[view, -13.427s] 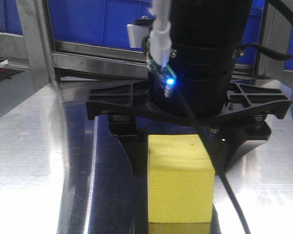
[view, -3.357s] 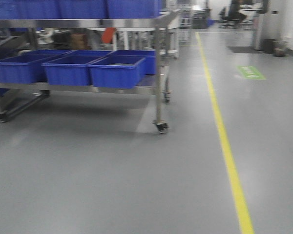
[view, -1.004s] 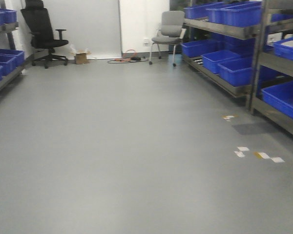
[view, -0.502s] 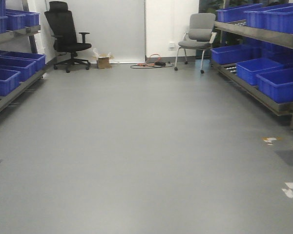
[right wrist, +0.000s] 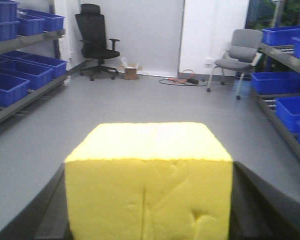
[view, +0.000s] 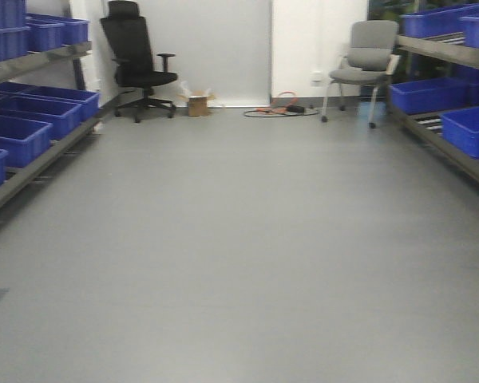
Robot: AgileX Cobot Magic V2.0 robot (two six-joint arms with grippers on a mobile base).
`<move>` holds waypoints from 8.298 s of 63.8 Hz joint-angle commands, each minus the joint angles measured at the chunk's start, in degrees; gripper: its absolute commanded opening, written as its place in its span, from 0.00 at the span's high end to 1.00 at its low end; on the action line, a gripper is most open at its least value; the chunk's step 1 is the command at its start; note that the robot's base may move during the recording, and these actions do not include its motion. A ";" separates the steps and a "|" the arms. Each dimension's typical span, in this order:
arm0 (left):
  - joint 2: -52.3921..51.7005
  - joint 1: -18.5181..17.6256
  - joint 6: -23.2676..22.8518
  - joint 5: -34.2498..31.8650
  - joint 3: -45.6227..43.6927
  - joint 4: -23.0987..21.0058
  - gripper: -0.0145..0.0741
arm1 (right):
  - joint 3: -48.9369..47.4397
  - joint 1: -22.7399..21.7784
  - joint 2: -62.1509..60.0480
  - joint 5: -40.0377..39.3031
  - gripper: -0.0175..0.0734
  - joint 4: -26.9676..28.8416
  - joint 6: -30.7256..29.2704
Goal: Place yellow foam block on left shelf second layer
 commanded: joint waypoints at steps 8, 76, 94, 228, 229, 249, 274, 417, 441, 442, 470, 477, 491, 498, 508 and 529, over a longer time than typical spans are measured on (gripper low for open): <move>-1.15 -0.06 -0.19 -4.68 1.53 -0.32 0.70 | -1.57 -0.29 0.56 -5.21 0.24 -0.57 0.00; -1.15 -0.06 -0.19 -4.68 1.53 -0.32 0.70 | -1.57 -0.29 0.56 -5.21 0.24 -0.57 0.00; -1.15 -0.06 -0.19 -4.68 1.53 -0.32 0.70 | -1.57 -0.29 0.56 -5.21 0.24 -0.57 0.00; -1.15 -0.06 -0.19 -4.68 1.53 -0.32 0.70 | -1.57 -0.29 0.56 -5.28 0.24 -0.57 0.00; -1.15 -0.06 -0.19 -4.68 1.53 -0.32 0.70 | -1.57 -0.29 0.56 -5.28 0.24 -0.57 0.00; -1.15 -0.06 -0.19 -4.68 1.53 -0.32 0.70 | -1.57 -0.29 0.56 -5.35 0.24 -0.57 0.00; -1.15 -0.06 -0.19 -4.68 1.53 -0.32 0.70 | -1.57 -0.29 0.56 -6.82 0.24 -0.57 0.00; -1.15 -0.06 -0.19 -4.68 1.53 -0.32 0.70 | -7.50 -0.29 22.98 -19.48 0.75 4.27 -2.18; -1.15 -0.06 -0.19 -4.68 1.53 -0.32 0.70 | -5.41 -0.29 6.00 -8.85 0.75 4.27 -6.80; -1.15 -0.06 -0.19 -4.68 1.53 -0.32 0.70 | -4.83 -0.29 5.34 -8.86 0.75 4.27 -6.80; -1.15 -0.06 -0.19 -4.68 1.53 -0.32 0.70 | 3.76 -0.29 -12.16 -4.24 0.75 4.28 -4.37; -1.15 -0.06 -0.19 -4.68 1.53 -0.32 0.70 | 3.77 -0.29 -12.16 -4.18 0.75 4.28 -4.37; -1.15 -0.06 -0.19 -4.68 1.53 -0.32 0.70 | 3.77 -0.29 -12.16 -4.18 0.75 4.28 -4.37; -1.15 -0.06 -0.19 -4.68 1.53 -0.32 0.70 | 3.77 -0.29 -12.16 -4.18 0.75 4.28 -4.37; -1.15 -0.06 -0.19 -4.68 1.53 -0.32 0.70 | 4.18 -0.29 -12.16 -4.52 0.75 4.28 -4.37; -1.15 -0.06 -0.19 -4.68 1.53 -0.32 0.70 | 10.77 -3.83 -12.88 -4.99 0.75 -0.83 2.16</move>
